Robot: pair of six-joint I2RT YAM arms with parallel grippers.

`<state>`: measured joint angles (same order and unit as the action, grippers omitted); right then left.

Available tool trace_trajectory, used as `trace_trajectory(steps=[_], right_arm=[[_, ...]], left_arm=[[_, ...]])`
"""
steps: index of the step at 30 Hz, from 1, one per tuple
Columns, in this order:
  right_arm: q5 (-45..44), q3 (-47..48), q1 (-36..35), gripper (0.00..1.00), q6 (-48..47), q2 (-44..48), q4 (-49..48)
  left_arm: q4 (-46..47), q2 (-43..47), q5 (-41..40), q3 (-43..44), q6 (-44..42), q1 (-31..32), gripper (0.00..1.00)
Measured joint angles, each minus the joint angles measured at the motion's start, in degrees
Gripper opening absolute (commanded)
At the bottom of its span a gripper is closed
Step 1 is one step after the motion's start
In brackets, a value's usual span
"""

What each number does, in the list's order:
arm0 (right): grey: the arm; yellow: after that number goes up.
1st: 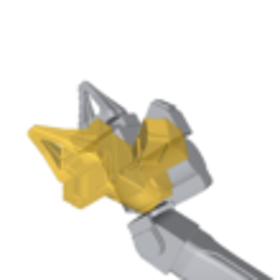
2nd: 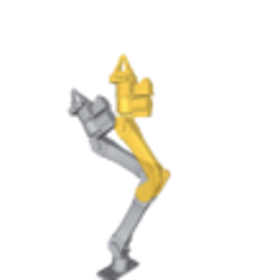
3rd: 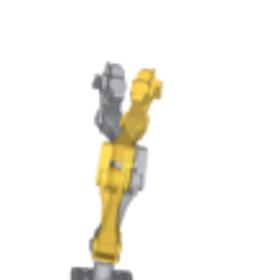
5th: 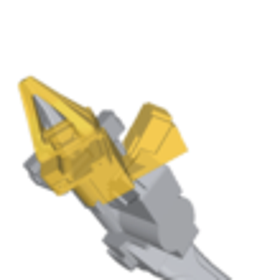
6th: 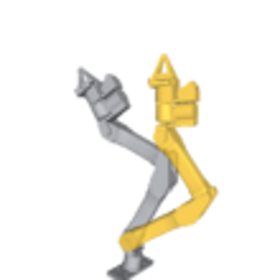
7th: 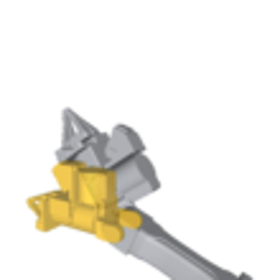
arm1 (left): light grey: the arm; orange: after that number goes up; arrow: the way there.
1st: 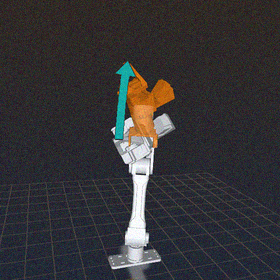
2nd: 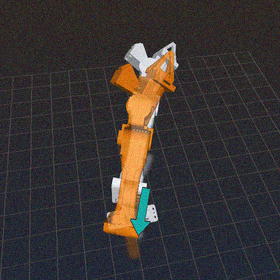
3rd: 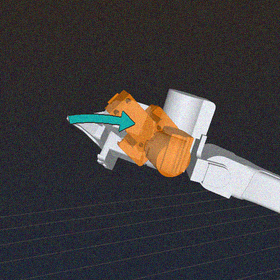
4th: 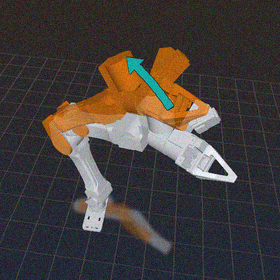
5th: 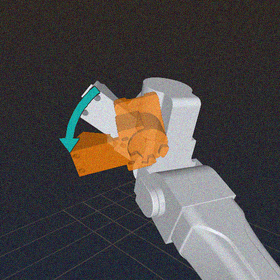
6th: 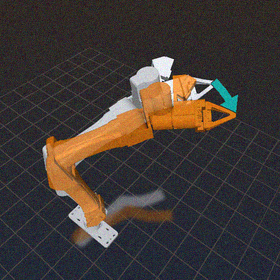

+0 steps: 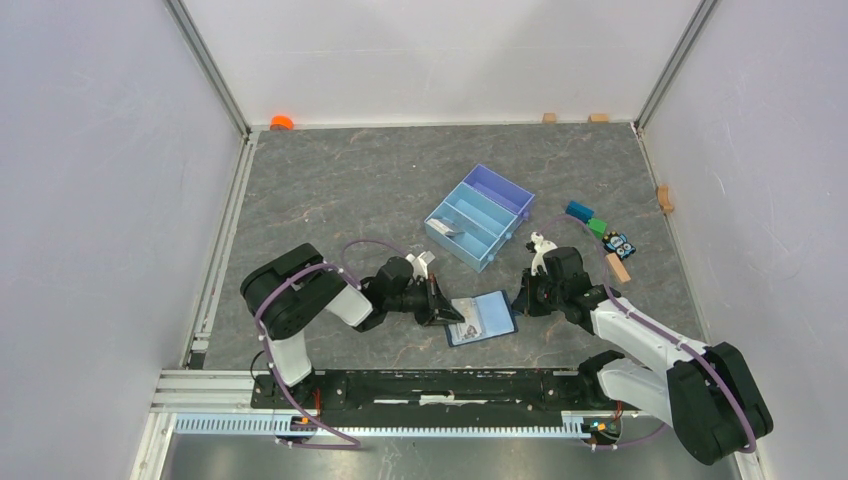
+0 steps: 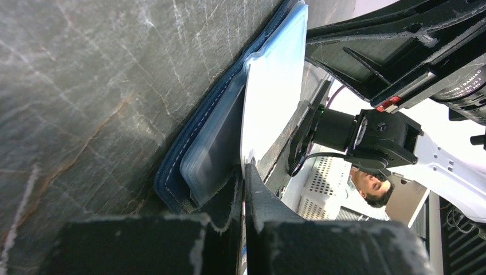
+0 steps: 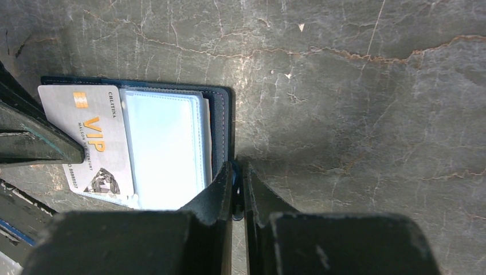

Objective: Put the credit cards into the card holder
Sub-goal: Insert the credit card into the card holder.

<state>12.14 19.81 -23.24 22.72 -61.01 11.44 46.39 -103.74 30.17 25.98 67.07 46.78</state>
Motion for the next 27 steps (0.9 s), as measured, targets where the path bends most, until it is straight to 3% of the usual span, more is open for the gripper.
trace_trajectory(steps=[18,27], right_arm=[[-1.6,0.3,0.0,0.0,0.0,0.2,0.5],[-1.7,0.3,0.0,0.0,0.0,0.2,0.5]], left_arm=[[4.8,-3.5,0.4,1.0,1.5,1.4,0.02],[3.8,-0.5,-2.4,-1.2,3.1,2.2,0.02]])
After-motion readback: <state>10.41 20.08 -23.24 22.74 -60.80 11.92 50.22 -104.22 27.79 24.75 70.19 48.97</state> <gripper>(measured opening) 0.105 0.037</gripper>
